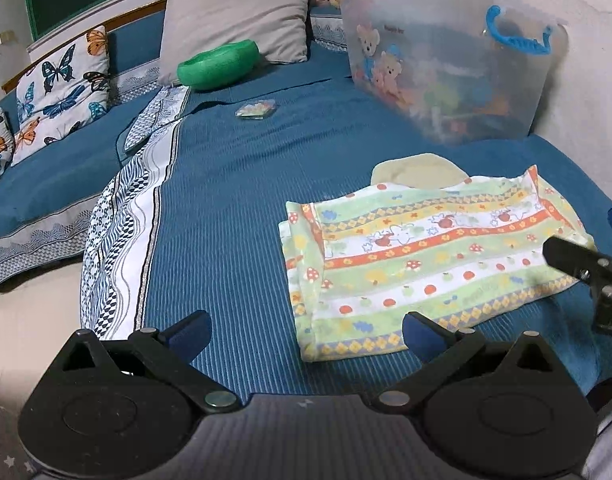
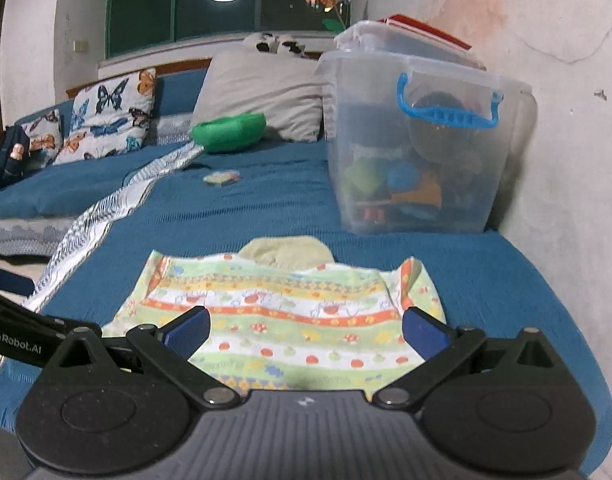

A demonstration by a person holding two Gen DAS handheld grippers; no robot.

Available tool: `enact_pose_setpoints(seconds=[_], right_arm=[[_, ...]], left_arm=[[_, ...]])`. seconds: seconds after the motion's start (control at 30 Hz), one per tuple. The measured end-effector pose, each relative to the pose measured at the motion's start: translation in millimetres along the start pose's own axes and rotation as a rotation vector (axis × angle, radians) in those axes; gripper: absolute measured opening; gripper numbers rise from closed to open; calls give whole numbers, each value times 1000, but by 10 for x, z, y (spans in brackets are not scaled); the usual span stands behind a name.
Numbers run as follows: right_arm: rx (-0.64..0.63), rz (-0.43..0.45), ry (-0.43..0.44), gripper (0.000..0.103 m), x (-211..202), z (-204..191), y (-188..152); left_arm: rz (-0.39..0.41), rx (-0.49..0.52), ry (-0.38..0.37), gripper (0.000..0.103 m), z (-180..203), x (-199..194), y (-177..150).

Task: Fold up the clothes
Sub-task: 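Open both grippers, release the folded shirt and withdraw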

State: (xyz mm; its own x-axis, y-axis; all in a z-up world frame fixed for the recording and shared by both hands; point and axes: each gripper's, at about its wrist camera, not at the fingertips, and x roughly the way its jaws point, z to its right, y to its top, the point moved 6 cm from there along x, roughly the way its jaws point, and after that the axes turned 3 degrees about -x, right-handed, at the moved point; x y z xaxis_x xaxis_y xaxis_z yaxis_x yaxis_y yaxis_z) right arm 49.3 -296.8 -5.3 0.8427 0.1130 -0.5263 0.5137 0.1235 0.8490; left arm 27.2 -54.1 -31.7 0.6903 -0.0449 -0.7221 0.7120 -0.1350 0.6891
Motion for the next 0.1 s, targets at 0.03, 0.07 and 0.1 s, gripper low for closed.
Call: enact_pose_setpoints(seconds=[0.03, 0.07, 0.1], right_arm=[[-5, -3, -4, 103, -5, -13, -18], [-11, -7, -8, 103, -9, -25, -35], [-15, -9, -12, 103, -15, -37, -52]], left_arm=[[2, 1, -1, 103, 5, -8, -4], [4, 1, -3, 103, 12, -21, -11], [6, 3, -4, 103, 19, -35, -18]])
